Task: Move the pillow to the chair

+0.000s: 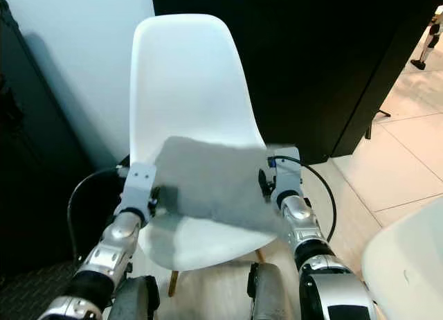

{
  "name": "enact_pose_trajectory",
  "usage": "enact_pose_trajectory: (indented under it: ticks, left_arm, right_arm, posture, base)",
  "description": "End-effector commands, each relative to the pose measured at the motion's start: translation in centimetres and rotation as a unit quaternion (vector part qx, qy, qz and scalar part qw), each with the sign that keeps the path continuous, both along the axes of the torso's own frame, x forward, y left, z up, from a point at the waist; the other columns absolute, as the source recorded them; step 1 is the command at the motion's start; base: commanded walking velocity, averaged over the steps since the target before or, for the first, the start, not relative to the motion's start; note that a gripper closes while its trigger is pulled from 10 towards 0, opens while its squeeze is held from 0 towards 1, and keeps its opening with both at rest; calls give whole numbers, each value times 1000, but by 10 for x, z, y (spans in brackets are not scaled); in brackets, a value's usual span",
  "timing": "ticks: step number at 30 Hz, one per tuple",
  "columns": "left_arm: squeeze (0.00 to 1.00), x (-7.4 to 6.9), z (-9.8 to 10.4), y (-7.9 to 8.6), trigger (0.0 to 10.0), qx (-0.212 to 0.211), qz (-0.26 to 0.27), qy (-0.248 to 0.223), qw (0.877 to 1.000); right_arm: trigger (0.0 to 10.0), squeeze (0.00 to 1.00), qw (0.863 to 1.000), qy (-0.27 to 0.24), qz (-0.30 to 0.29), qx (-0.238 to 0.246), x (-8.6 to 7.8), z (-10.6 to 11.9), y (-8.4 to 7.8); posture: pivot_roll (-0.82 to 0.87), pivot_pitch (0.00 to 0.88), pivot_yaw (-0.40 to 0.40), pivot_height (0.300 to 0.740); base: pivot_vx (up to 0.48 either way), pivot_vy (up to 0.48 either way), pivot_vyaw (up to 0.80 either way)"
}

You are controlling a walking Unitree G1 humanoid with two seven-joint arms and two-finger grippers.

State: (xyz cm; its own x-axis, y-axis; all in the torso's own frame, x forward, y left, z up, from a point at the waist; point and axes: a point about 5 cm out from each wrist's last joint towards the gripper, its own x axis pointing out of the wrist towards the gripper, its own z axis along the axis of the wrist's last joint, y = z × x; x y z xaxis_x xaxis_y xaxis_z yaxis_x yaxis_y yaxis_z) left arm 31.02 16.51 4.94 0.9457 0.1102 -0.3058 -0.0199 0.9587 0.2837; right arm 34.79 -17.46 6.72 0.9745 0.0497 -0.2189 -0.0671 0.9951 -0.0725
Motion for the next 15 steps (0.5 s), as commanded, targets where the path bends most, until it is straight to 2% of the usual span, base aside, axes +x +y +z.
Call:
enact_pose_trajectory:
  ticks: [1,2,4,5,8,9,10,11,13,14,15]
  left_arm:
    - [1000,-6,-5,12,10000,19,21,14,999]
    - [1000,-11,-8,18,10000,25,35,21,999]
    - [1000,-14,-10,21,10000,28,43,25,998]
    - [1000,-19,-9,32,10000,44,71,23,996]
    - [1000,-19,-9,32,10000,44,71,23,996]
    - [1000,-20,-4,40,10000,56,97,7,994]
    - [1000,-20,-4,40,10000,56,97,7,994]
    - [682,-19,6,50,10000,69,133,-30,988]
    - [682,-19,6,50,10000,69,133,-30,988]
    - [157,-16,19,55,10000,66,154,-77,983]
    - [0,-9,30,47,10000,33,129,-113,985]
  right_arm:
    - [10000,388,1000,6,-8,-8,-3,-5,-3]
    - [10000,0,1000,8,-9,-7,-4,-5,-3]
    - [10000,0,1000,8,-9,-6,-4,-6,-3]
    - [10000,0,1000,-5,-12,-9,-3,-3,-2]
    - [10000,0,1000,-5,-12,-9,-3,-3,-2]
    - [10000,0,1000,-24,-19,-2,-1,3,-3]
    - [10000,0,1000,-24,-19,-2,-1,3,-3]
    - [10000,0,998,-45,-28,17,2,10,-2]
    - [10000,0,998,-45,-28,17,2,10,-2]
    - [10000,0,997,-61,-30,34,5,15,-1]
    - [10000,0,996,-66,-11,52,7,19,7]
  posture:
    - [43,0,-72,568]
    - [46,0,-74,568]
    - [47,0,-75,568]
    - [52,0,-77,568]
    - [52,0,-77,568]
    - [53,0,-77,568]
    - [53,0,-77,568]
    - [52,0,-77,568]
    - [52,0,-77,568]
    - [53,0,-79,568]
    - [54,0,-83,568]
  base:
    - [0,0,0]
    - [0,0,0]
    - [0,0,0]
    - [0,0,0]
    - [0,0,0]
    - [0,0,0]
    - [0,0,0]
    - [0,0,0]
    - [0,0,0]
    - [0,0,0]
    - [0,0,0]
